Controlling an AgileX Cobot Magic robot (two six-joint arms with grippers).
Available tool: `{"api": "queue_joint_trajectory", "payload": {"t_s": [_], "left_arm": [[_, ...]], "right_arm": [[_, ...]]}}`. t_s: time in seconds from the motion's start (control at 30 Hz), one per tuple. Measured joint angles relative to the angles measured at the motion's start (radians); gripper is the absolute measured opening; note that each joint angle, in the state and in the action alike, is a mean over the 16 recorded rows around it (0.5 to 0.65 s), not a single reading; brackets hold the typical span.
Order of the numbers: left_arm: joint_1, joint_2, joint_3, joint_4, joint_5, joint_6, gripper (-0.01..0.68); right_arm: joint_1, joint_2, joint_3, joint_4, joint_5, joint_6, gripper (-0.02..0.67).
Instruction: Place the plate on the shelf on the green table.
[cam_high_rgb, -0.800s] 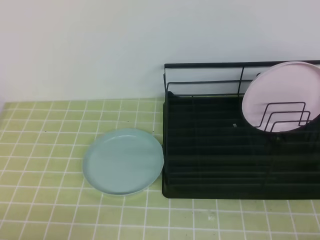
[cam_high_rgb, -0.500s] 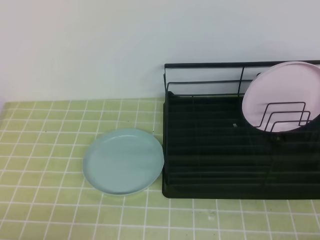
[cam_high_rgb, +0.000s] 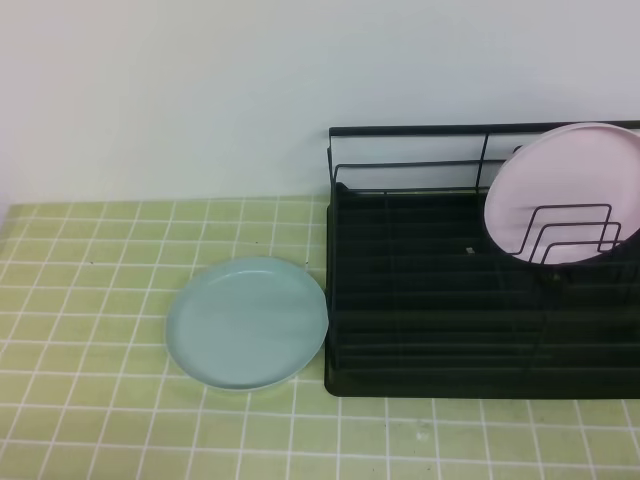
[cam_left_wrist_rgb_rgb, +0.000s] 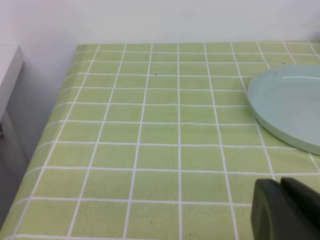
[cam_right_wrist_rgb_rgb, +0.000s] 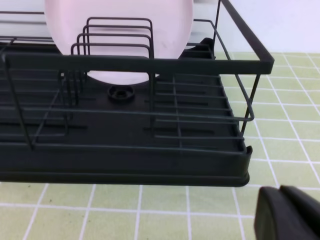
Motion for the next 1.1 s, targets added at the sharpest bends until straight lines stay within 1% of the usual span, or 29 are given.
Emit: {"api": "queue_joint_trajectory", "payload": {"t_s": [0.93, 1.1], "left_arm": [[0.000, 0.000, 0.000, -0.004, 0.000, -0.005, -0.002], [0.000, 0.000, 0.000, -0.002, -0.020, -0.001, -0.002]], "right_arm": [[0.000, 0.000, 0.000, 0.000, 0.001, 0.000, -0.003], [0.000, 0.000, 0.000, 0.000, -0.002, 0.000, -0.003]]}}
